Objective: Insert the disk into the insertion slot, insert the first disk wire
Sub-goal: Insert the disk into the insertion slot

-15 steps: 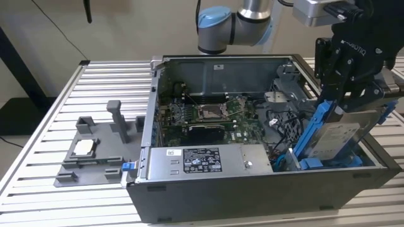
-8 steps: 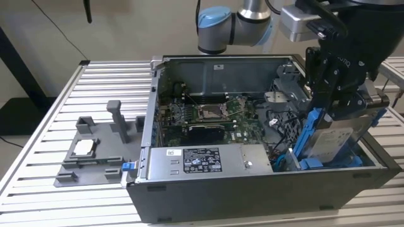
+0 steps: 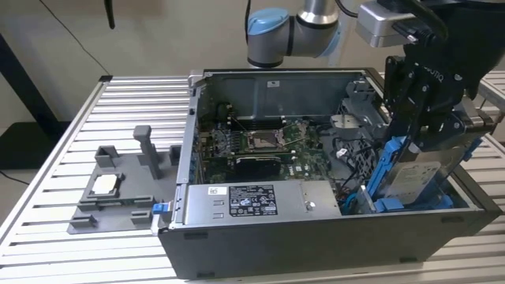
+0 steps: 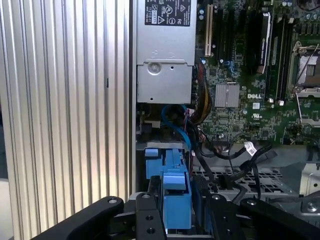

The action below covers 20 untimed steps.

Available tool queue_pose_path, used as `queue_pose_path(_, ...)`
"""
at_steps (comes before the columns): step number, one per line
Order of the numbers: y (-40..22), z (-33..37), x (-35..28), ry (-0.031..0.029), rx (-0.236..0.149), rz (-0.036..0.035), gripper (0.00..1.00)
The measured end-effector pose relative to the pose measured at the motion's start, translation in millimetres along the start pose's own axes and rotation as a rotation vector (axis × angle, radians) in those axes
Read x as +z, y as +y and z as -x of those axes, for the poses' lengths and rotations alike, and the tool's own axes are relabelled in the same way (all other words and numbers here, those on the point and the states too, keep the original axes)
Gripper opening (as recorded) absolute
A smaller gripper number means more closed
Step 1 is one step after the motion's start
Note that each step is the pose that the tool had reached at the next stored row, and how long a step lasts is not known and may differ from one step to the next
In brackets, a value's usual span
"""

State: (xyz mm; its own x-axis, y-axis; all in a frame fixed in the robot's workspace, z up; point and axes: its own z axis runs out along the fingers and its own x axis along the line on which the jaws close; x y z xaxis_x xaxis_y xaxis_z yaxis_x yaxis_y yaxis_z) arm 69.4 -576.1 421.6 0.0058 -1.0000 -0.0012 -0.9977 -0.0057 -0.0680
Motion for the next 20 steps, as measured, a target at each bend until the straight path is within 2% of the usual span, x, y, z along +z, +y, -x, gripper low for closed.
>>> queue_pose_path(3, -6.2, 0.0, 1.4, 0.0, 0.0, 0.0033, 0.4)
queue_pose_path(5, -11.0, -0.1, 4.6, -0.0008, 0.0, 0.0036, 0.42)
queue_pose_path(6, -12.8, -0.1, 6.7, -0.0012, 0.0, 0.0036, 0.47)
queue_pose_path(7, -14.0, -0.1, 8.4, -0.0008, 0.0, 0.0037, 0.47)
queue_pose_path(8, -14.8, -0.1, 10.3, -0.001, 0.0, 0.0036, 0.54)
queue_pose_path(9, -15.5, -0.1, 12.2, -0.001, 0.0, 0.0036, 0.54)
queue_pose_path(11, -16.4, -0.1, 15.1, -0.0022, 0.0, 0.0036, 0.52)
queue_pose_path(14, -17.6, -0.1, 15.2, -0.004, 0.0, 0.0046, 0.33)
queue_pose_path(15, -19.0, -0.2, 15.4, -0.004, 0.0, 0.0082, 0.33)
queue_pose_path(18, -29.2, -0.2, 16.9, -0.0035, 0.001, 0.0328, 0.32)
queue_pose_path(20, -37.1, -0.3, 19.8, -0.005, 0.0, 0.0431, 0.34)
